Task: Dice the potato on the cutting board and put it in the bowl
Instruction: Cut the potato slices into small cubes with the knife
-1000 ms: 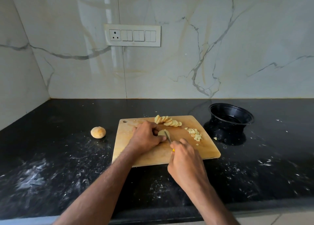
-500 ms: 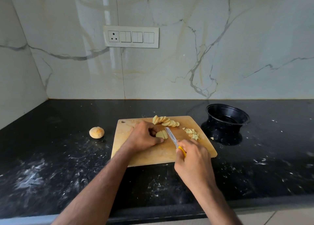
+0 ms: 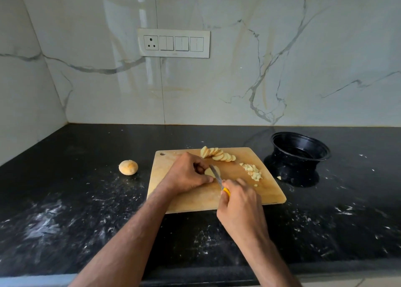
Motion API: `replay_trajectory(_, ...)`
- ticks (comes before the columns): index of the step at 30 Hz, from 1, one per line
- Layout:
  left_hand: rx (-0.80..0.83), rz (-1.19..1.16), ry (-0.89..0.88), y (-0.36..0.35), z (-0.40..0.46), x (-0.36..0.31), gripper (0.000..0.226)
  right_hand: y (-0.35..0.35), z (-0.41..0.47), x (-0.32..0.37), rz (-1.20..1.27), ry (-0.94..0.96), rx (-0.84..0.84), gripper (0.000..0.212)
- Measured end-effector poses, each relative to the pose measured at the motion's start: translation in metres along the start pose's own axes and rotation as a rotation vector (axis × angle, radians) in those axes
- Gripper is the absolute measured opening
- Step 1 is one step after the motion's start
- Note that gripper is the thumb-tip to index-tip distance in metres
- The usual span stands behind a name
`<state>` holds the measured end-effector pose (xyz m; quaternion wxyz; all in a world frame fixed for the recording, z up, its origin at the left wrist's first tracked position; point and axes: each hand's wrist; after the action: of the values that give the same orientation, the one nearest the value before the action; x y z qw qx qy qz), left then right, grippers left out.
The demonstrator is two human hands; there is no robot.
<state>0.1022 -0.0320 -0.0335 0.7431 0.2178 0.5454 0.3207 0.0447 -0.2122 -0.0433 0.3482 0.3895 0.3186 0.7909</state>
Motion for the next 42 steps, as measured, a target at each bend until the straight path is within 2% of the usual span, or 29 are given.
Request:
replay_trajectory(7, -0.039, 0.021, 0.048, -0.006, 0.001, -0.002, 0.024, -0.001, 0.002, 0.005, -0.008, -0.002, 0.038, 0.024)
replay_trajectory(17, -0.003, 0.030, 0.048, -0.005, 0.001, -0.003, 0.017, -0.009, 0.020, 0.016, -0.029, -0.001, 0.080, 0.026)
replay_trajectory(30, -0.007, 0.039, 0.088, -0.005, 0.001, -0.003, 0.025, 0.025, -0.018, -0.012, -0.002, 0.023, 0.097, 0.027)
replay_trajectory(37, -0.009, 0.027, 0.092, -0.003, 0.000, -0.003, 0.026, 0.025, -0.010, -0.008, 0.058, -0.037, -0.038, 0.012)
replay_trajectory(42, -0.014, -0.006, 0.069, -0.002, 0.000, 0.000, 0.022, 0.006, 0.004, 0.006, 0.051, -0.033, -0.062, 0.019)
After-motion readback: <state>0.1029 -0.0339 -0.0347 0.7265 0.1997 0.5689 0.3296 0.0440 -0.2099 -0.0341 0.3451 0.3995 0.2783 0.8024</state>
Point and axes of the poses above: each hand's wrist, its own z-axis towards the middle knuckle, its own y-axis out of the back of the hand, x = y × z, and after that the axes turned 2 degrees about y, right-handed
